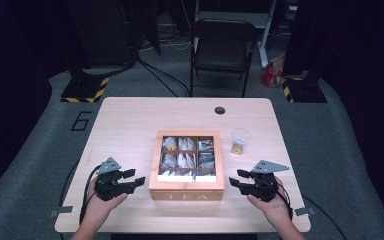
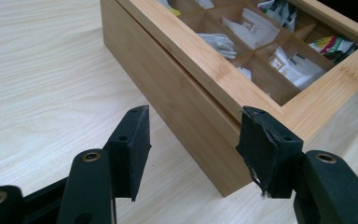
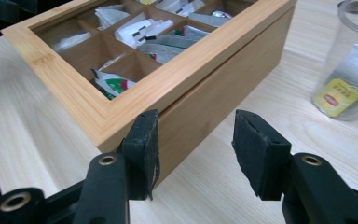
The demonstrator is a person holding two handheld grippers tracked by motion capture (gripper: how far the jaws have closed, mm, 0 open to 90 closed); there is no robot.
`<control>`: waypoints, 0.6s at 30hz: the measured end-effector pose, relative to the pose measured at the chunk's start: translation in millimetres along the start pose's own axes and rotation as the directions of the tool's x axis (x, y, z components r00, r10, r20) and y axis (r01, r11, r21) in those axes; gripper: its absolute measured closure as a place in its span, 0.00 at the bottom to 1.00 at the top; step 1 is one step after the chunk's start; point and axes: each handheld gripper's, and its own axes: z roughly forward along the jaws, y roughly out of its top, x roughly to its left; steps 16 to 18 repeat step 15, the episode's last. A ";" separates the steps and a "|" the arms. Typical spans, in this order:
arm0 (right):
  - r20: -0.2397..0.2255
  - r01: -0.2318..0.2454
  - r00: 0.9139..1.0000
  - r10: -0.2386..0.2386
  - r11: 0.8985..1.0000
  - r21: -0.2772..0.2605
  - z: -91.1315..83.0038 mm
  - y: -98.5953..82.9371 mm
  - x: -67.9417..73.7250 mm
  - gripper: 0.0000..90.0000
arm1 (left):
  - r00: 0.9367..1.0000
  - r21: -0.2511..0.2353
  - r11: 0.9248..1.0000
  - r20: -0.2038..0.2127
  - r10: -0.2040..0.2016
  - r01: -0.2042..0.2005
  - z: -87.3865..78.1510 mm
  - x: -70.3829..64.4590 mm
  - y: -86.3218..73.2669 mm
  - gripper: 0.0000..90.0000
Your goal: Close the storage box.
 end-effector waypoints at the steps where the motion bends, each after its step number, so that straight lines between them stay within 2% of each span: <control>1: 0.005 0.004 1.000 -0.004 1.000 -0.002 0.2 -0.6 -0.8 0.55 | 1.000 0.001 1.000 -0.005 0.001 -0.001 0.7 0.5 -0.9 0.48; 9: 0.018 -0.008 1.000 0.008 1.000 0.020 4.0 -5.7 -7.4 0.55 | 1.000 0.030 1.000 -0.030 0.000 0.001 7.6 3.7 -8.5 0.46; 18: 0.024 -0.022 0.999 0.022 0.999 0.029 6.0 -8.7 -8.3 0.54 | 1.000 0.042 0.999 -0.029 -0.004 0.006 9.4 5.8 -11.3 0.46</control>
